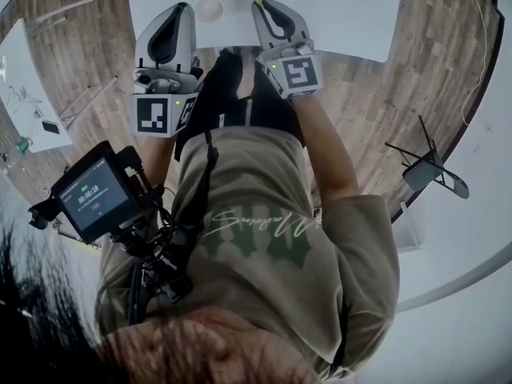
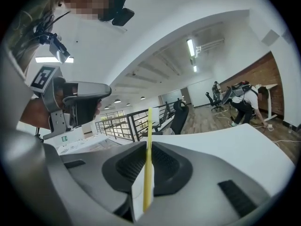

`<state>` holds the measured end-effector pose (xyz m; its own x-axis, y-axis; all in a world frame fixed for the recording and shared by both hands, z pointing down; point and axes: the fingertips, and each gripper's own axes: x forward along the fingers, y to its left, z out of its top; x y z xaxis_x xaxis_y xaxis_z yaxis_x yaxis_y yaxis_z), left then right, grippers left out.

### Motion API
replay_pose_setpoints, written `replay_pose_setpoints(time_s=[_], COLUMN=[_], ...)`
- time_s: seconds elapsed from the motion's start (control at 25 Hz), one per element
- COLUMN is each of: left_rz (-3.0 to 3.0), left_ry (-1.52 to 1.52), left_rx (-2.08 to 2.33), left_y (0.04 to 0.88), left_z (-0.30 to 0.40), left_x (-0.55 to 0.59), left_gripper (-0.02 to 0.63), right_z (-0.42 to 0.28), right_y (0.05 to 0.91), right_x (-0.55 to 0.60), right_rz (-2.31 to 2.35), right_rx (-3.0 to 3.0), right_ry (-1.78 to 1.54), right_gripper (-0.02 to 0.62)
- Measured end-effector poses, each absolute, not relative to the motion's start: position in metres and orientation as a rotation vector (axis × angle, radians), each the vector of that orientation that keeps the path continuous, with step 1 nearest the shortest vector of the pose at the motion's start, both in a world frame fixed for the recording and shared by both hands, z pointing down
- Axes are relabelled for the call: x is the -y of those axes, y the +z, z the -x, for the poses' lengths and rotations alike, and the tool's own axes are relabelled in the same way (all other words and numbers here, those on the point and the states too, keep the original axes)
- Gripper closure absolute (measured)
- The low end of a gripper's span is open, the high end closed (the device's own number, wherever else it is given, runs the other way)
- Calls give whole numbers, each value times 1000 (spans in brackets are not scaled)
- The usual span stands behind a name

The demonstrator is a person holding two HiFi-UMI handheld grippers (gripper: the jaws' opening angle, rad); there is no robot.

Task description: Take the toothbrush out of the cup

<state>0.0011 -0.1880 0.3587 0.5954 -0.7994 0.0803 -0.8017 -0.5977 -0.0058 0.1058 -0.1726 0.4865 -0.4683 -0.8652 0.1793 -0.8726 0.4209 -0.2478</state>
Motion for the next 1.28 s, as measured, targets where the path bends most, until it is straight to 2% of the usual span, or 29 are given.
replay_pose_setpoints(time_s=[0.76,1.08,1.28], left_rz=[-2909,-2930,-2950], left_ry=[-29,-43,-58], left_rx=[1367,1294,1299], left_y=[343,400,406], left_z=[-10,-57,-54], left_x=[182,181,181], left_gripper=[615,615,615], right_z=[-117,-146,-148], right_y=[541,620,642], right_x=[167,180,181], right_rz=[-1686,-1637,-1660], right_rx=[2464,2373,2316], right_ry=[554,611,635], right_gripper=[563,551,551])
